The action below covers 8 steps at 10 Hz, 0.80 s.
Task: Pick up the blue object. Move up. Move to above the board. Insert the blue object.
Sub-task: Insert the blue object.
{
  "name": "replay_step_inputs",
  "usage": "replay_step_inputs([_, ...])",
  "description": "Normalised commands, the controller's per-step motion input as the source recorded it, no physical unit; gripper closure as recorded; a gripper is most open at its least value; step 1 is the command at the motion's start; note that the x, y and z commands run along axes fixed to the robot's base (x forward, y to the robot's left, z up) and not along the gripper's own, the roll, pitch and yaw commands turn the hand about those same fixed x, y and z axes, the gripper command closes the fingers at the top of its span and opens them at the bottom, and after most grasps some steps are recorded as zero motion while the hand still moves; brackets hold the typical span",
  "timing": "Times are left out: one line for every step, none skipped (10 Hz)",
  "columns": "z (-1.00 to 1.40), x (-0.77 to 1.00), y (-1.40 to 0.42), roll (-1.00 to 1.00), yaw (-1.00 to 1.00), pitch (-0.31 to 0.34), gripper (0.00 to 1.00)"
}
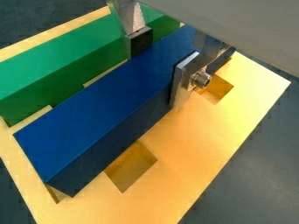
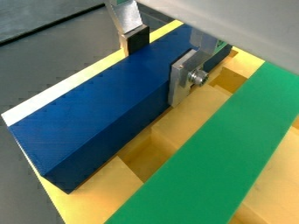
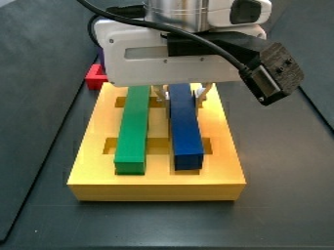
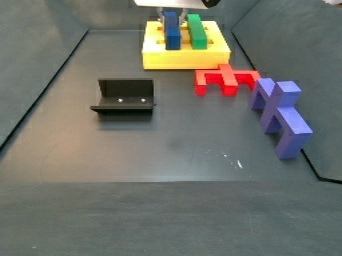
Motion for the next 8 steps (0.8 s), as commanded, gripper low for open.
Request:
replay_step_inputs([-0.23,-0.04,-0.12,0.0,-0.01,-0.007,1.0])
replay_step_inputs([-0.18,-0.08,-0.22,0.0,-0.02,-0.026,1.0])
replay_step_inputs([-0.18,-0.05,-0.26,0.0,-0.08,0.0,1.0])
replay_step_inputs([-0.22,-0.05,-0.18,0.0,-0.09,-0.019,1.0])
replay_step_inputs([-0.32,0.0,-0.03,0.0,-0.13,0.0,1.0])
replay_step_inputs([-0.35,0.04,0.0,0.0,-0.15,0.0,1.0])
replay_step_inputs([-0.28,0.0,0.0,-0.03,-0.1,-0.011,1.0])
replay_step_inputs([0.0,0.0,0.0,0.0,0.0,0.0,1.0])
